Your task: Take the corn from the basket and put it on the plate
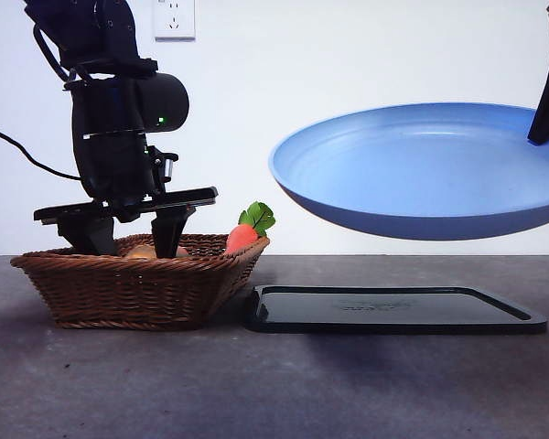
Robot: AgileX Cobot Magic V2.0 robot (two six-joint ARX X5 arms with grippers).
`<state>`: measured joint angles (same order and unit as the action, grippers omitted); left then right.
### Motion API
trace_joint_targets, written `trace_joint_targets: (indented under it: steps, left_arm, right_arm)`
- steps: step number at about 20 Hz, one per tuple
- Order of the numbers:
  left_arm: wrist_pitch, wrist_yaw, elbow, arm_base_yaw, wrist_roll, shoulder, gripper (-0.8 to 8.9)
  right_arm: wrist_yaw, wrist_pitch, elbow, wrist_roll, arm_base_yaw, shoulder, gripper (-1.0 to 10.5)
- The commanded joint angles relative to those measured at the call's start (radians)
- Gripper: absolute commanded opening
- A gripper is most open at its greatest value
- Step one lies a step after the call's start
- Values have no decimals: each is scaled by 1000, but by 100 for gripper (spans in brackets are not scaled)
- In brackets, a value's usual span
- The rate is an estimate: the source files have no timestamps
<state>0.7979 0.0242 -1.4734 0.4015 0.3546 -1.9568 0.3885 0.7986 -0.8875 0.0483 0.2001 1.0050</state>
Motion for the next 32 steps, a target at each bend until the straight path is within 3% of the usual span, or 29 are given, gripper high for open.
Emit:
trace_joint_targets:
  steps: [1, 7, 10, 13, 19, 27, 32]
  left_arm:
    - [21, -3, -26, 4, -11, 11, 193]
    - [-38, -1, -26, 35, -80, 311, 193]
    - [-65, 6, -26, 146, -136, 401, 193]
    - [-64, 16, -22, 272, -188, 368, 193]
    - [-90, 18, -22, 426, -267, 193, 193]
    - [-109, 18, -22, 482, -290, 53, 202]
    - [-100, 18, -22, 490, -290, 53, 384]
  right_arm:
    - [6, -13, -12, -7, 0, 7, 4]
    - [17, -29, -12, 64, 0, 146, 4]
    - [133, -153, -12, 163, 0, 312, 4]
    - [224, -252, -12, 240, 0, 409, 4]
    - [226, -267, -12, 239, 0, 439, 4]
    - [225, -266, -12, 218, 0, 439, 4]
    - [222, -267, -12, 206, 0, 439, 4]
